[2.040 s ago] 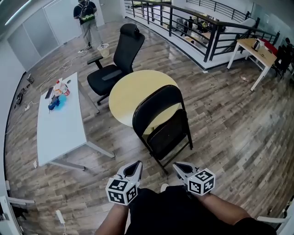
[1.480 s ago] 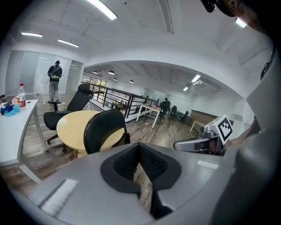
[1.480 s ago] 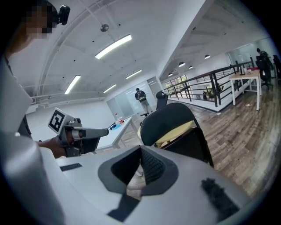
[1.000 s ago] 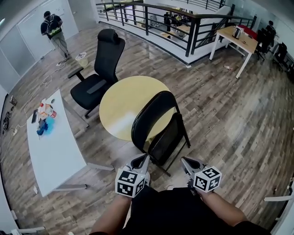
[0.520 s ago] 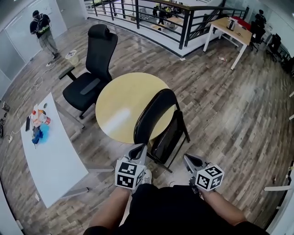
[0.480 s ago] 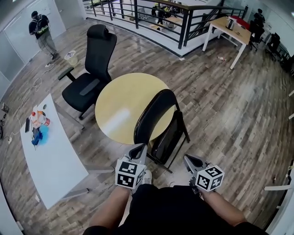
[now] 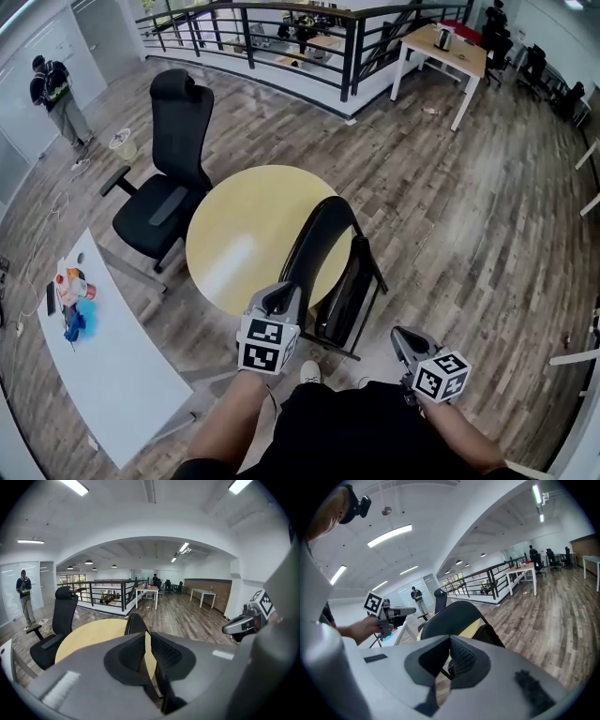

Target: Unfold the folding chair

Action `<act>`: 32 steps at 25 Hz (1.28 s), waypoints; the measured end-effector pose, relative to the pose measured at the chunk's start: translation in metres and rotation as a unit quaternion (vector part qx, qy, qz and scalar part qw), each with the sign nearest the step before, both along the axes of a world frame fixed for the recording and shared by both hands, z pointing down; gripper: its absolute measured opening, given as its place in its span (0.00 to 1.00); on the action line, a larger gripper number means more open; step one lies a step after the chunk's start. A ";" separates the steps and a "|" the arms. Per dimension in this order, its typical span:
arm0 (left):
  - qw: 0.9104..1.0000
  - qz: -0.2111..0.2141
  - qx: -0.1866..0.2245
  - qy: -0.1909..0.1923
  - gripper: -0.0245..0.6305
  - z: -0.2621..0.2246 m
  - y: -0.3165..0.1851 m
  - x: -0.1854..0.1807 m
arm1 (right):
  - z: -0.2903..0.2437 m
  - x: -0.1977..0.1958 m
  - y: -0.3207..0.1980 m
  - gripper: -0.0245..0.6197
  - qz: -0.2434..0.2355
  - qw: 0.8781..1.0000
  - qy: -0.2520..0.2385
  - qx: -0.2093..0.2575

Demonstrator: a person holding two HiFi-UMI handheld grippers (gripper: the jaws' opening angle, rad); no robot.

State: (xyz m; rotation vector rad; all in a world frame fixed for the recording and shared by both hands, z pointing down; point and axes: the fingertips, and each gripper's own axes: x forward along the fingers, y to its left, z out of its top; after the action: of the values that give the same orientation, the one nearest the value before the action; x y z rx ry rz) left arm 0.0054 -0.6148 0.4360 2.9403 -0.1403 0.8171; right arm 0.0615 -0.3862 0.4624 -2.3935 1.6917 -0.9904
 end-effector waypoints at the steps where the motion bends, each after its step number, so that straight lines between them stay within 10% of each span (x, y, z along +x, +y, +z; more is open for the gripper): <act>1: 1.000 0.005 0.004 0.000 0.11 0.000 -0.004 0.005 | -0.001 0.002 0.001 0.05 0.009 1.000 0.002 0.000; 15: 0.997 0.033 0.021 -0.070 0.20 0.047 -0.063 0.055 | -0.004 0.018 -0.003 0.05 0.098 0.995 0.014 0.003; 32: 0.980 0.067 -0.140 -0.121 0.33 0.105 -0.071 0.107 | 0.001 0.035 0.006 0.05 0.168 0.986 0.017 0.004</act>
State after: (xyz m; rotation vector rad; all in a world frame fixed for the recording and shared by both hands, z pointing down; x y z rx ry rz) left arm 0.1123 -0.6858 0.5408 2.6008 0.1485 1.1117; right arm 0.0965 -0.3807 0.4630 -2.5845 1.2358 -0.8902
